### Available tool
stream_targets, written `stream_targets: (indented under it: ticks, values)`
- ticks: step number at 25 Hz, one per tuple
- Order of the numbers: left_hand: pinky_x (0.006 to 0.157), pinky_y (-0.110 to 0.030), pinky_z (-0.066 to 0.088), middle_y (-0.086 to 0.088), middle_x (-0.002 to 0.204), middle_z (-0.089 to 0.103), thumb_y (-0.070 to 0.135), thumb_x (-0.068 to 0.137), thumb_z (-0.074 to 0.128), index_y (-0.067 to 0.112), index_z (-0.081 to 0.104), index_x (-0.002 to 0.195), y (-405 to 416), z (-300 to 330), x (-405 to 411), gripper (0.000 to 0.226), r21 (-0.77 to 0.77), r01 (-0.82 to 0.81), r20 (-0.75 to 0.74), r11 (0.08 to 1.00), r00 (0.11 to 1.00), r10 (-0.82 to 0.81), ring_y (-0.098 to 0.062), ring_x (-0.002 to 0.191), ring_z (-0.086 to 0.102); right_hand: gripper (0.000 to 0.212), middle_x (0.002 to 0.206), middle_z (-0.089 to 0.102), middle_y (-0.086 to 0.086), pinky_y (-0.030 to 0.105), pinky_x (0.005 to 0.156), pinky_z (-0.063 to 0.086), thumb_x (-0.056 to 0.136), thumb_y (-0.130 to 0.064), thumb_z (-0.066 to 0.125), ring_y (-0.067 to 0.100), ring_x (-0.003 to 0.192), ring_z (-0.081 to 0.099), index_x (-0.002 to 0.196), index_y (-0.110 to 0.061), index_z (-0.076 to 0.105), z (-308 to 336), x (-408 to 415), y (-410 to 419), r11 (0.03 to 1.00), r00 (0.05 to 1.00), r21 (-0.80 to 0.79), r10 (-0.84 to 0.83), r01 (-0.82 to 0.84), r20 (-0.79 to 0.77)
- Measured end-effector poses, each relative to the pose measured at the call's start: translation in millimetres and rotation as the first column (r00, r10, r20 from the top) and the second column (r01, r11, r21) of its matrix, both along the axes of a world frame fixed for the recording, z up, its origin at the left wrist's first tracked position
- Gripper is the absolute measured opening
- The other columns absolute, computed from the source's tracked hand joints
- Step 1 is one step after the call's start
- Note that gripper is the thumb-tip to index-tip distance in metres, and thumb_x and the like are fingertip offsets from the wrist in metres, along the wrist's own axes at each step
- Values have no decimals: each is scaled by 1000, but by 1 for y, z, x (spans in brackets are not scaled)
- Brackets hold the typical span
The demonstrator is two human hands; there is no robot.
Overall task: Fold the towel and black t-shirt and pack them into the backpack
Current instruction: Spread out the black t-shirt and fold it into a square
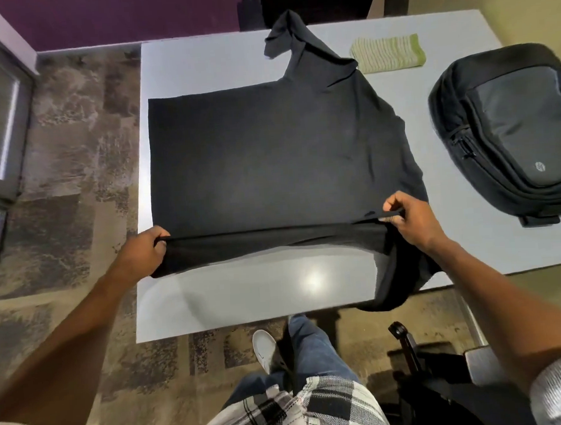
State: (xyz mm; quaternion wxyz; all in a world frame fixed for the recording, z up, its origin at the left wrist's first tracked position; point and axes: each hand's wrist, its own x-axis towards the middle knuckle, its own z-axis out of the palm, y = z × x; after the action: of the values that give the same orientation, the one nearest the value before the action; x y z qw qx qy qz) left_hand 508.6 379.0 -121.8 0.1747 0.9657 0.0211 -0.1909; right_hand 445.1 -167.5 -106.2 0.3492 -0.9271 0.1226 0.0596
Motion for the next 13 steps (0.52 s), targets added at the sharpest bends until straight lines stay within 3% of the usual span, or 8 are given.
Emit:
stream_targets:
  ticks: [5,9,11,13]
  values:
    - [87,-40,44,-15,107,67,21,96,64,6,66,112,1,-10,58,21,-198,-258,109,946,953,283,-36,101,61,19,77,71,-3,32,76,49,81,-20,81,13,75,61,71,-25,67,5,100,-26,996,991,15,94,-93,-96]
    - [85,-37,48,-15,108,65,25,98,63,3,62,120,-13,-25,98,31,-418,-514,-3,749,825,565,-28,95,60,18,76,69,-1,26,71,44,85,-25,78,13,72,57,77,-13,69,8,177,-31,987,976,-4,160,-162,-147]
    - [90,-40,51,-17,107,67,30,96,63,6,63,116,-17,-34,120,31,-438,-550,-16,711,796,605,-30,95,62,25,74,65,1,24,67,42,88,-28,76,13,67,53,78,-7,67,6,214,-31,979,963,-30,191,-201,-192]
    - [93,-49,53,-19,106,68,42,91,61,13,64,111,-16,-46,140,36,-381,-546,43,746,796,604,-39,99,64,30,72,62,4,23,66,41,89,-31,74,13,66,51,75,-7,64,-2,242,-29,966,945,-47,239,-256,-223]
